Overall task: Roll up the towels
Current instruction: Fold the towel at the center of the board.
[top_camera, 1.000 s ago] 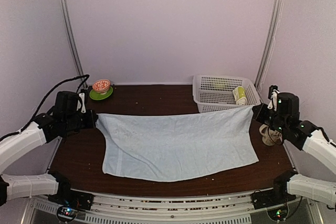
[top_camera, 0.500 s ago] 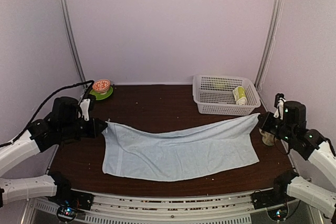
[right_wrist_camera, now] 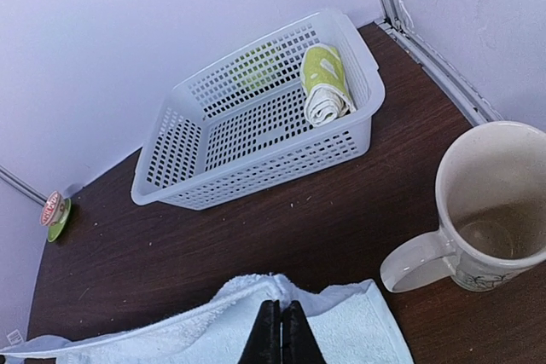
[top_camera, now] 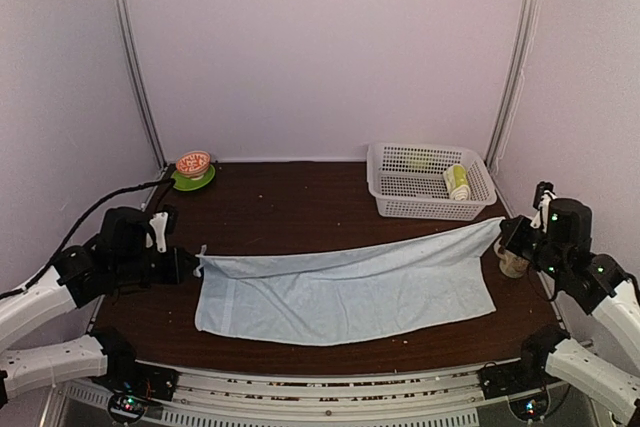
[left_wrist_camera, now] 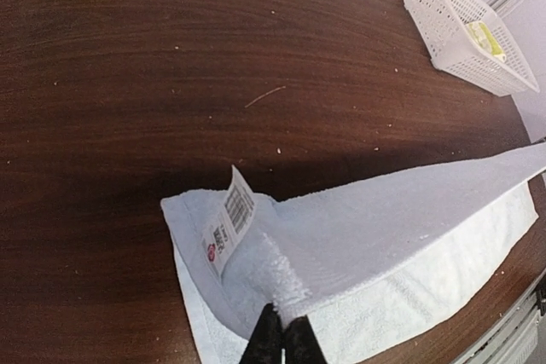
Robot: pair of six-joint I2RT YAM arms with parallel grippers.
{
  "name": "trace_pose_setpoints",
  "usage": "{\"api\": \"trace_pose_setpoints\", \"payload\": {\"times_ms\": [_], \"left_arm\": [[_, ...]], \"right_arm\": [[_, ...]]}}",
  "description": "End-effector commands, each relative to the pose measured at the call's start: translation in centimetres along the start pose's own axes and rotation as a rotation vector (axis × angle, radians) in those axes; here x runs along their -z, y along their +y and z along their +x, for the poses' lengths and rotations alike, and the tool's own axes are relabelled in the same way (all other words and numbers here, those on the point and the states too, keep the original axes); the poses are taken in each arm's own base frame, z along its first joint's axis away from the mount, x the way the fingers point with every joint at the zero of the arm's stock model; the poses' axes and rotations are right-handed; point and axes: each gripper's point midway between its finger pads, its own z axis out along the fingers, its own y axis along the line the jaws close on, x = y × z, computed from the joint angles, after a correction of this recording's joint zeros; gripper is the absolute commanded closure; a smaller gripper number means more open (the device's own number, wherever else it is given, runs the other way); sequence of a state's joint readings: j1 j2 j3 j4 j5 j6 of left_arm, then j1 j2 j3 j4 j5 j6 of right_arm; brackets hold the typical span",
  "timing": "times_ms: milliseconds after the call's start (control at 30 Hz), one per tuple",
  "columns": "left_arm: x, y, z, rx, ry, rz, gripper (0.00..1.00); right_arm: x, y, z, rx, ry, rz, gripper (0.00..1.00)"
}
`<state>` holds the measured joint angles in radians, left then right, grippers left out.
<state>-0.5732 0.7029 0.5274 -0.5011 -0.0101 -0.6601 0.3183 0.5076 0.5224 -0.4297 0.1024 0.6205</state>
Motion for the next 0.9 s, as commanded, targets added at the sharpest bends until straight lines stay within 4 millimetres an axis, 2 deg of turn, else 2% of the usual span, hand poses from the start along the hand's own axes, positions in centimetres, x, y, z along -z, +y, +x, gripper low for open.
{"api": "trace_pose_setpoints", "payload": {"times_ms": [0, 67, 200, 300, 400, 600, 767, 867], "left_arm": [[0.4, 1.0, 0.0, 0.034, -0.032, -0.041, 1.00], [1.1, 0.6, -1.4, 0.026, -0.089, -0.035, 1.00], [3.0, -0.9, -6.7, -0.049, -0.217, -0.053, 1.00], [3.0, -1.9, -8.6, -0.085, -0.228, -0.058, 1.00], [2.7, -1.6, -7.6, -0.079, -0.203, -0.050, 1.00], [3.5, 0.0, -3.6, 0.019, -0.209, 0.002, 1.00], [1.4, 1.0, 0.5, 0.104, -0.093, 0.019, 1.00], [0.5, 1.3, 1.9, 0.132, -0.058, 0.021, 1.00]], "right_arm": [[0.7, -0.9, -0.7, -0.020, -0.045, 0.039, 1.00], [0.7, -0.1, -1.3, -0.022, -0.058, 0.006, 1.00], [0.4, 1.8, -4.0, -0.014, -0.085, -0.010, 1.00], [0.0, 2.6, -4.8, -0.020, -0.095, -0.025, 1.00], [-0.2, 1.9, -3.7, -0.030, -0.077, -0.013, 1.00], [-0.2, -0.5, -0.1, -0.032, -0.018, 0.022, 1.00], [-0.5, -2.1, 2.9, -0.057, 0.042, 0.036, 1.00], [-0.6, -2.5, 4.0, -0.069, 0.062, 0.034, 1.00]]}}
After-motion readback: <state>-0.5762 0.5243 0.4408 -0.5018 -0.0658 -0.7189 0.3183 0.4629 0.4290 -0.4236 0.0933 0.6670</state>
